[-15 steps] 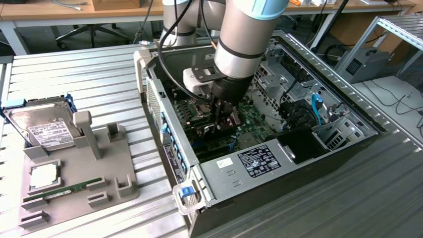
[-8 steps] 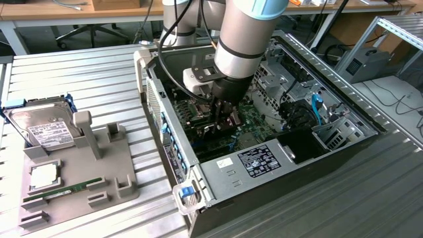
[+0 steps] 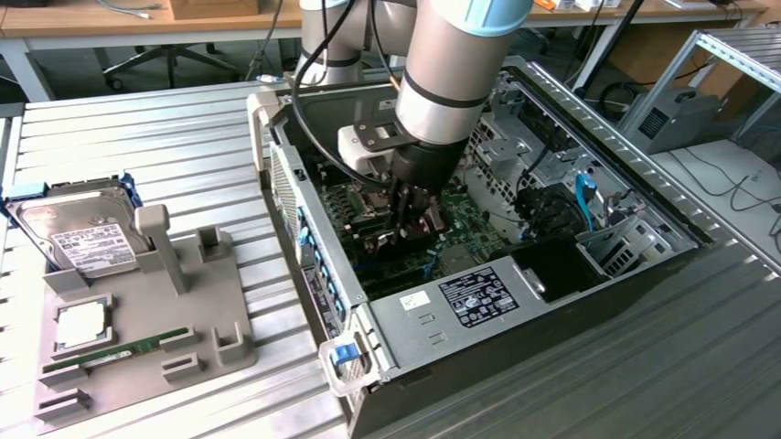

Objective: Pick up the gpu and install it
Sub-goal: 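Insert the gpu into the slot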

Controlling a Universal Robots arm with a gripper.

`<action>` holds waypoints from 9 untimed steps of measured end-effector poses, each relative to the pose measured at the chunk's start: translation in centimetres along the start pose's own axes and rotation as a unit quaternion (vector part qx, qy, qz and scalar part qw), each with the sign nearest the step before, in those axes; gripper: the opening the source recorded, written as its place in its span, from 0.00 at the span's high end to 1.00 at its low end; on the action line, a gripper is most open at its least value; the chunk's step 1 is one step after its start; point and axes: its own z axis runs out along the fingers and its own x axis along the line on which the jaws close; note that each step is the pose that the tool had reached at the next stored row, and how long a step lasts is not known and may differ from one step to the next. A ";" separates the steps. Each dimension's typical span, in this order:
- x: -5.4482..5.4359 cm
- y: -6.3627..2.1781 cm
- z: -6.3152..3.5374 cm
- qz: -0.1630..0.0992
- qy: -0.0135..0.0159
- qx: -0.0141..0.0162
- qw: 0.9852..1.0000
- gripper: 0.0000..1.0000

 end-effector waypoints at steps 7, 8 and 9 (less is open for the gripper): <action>0.0 0.00 0.00 0.000 0.000 0.000 1.000 0.75; 0.0 0.00 0.00 0.000 0.000 0.000 1.000 0.75; 0.0 0.02 0.00 0.000 0.000 0.000 1.000 0.75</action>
